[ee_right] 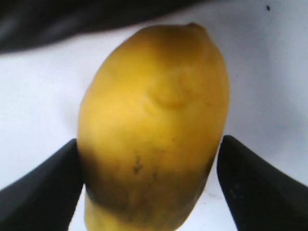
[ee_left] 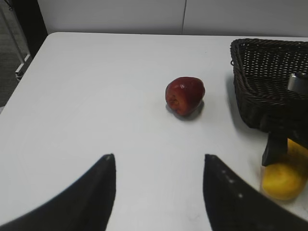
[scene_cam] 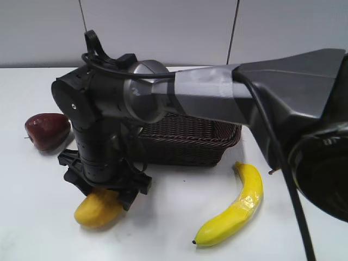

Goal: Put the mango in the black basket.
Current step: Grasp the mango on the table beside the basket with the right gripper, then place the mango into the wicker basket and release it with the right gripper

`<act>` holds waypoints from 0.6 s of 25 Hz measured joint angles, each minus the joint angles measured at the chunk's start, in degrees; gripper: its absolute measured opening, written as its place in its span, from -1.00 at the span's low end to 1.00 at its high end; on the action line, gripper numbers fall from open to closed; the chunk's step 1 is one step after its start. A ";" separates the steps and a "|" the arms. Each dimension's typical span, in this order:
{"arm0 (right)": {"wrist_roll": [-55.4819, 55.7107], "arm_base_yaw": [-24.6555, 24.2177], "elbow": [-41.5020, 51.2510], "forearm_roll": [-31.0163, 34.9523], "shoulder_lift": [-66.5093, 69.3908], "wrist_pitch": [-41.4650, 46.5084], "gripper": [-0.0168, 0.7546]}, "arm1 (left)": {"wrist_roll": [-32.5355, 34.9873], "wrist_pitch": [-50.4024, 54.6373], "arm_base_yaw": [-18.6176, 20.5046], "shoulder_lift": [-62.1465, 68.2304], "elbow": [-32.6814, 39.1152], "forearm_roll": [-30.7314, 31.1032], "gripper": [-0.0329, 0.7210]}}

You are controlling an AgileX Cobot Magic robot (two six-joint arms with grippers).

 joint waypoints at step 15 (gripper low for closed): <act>-1.42 0.00 -4.30 1.52 0.92 5.47 0.50 | -0.01 0.00 0.00 0.00 0.00 0.11 0.25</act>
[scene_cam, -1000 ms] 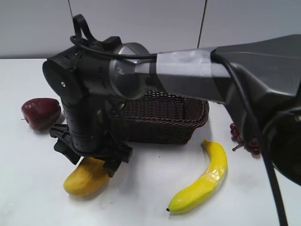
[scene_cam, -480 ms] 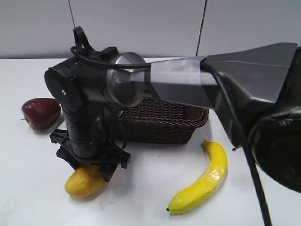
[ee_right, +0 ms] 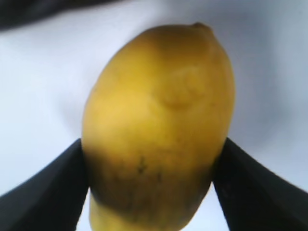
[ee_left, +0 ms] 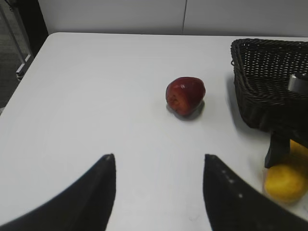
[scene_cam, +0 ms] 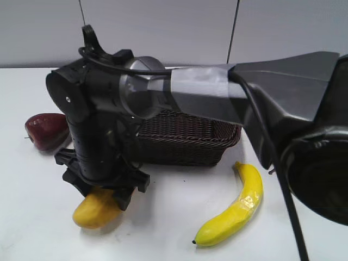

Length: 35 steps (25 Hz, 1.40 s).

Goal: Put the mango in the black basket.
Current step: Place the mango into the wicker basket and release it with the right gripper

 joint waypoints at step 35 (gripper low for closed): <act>-49.23 -15.38 -1.52 -9.77 -6.94 -8.35 0.72 | 0.03 0.00 0.00 0.00 0.00 0.04 0.25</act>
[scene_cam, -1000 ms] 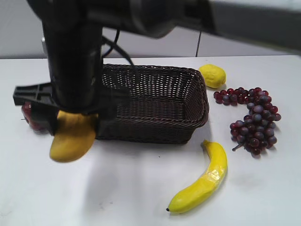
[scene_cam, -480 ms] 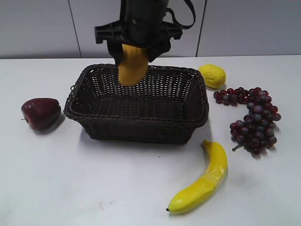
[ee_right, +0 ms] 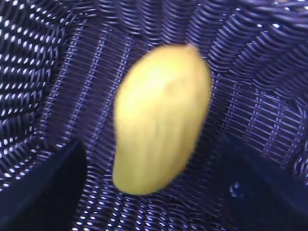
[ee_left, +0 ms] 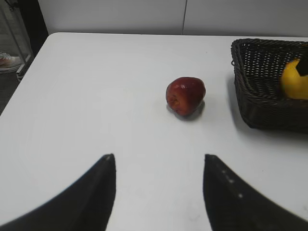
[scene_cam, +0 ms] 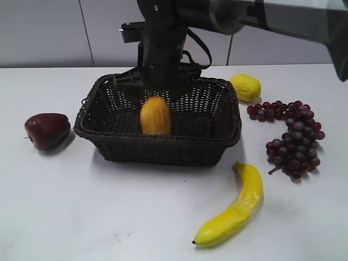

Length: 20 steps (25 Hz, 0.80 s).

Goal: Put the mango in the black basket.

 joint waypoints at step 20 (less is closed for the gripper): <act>-17.79 -26.80 -0.36 14.21 -16.76 11.87 0.60 | -0.02 0.00 0.00 0.00 0.00 0.00 0.25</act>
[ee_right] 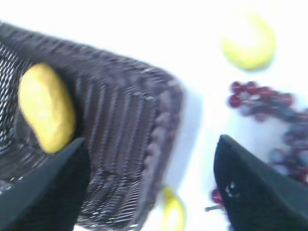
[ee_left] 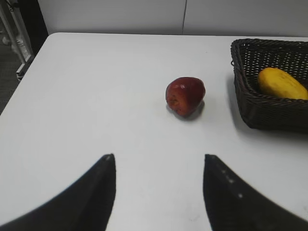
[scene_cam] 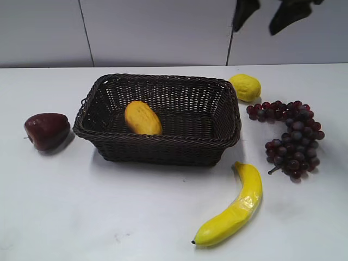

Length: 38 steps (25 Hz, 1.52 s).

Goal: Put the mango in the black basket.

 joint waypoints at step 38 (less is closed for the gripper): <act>-8.44 -15.77 79.59 -8.76 -94.92 -2.73 0.59 | -0.04 0.00 0.00 0.00 0.00 0.00 0.25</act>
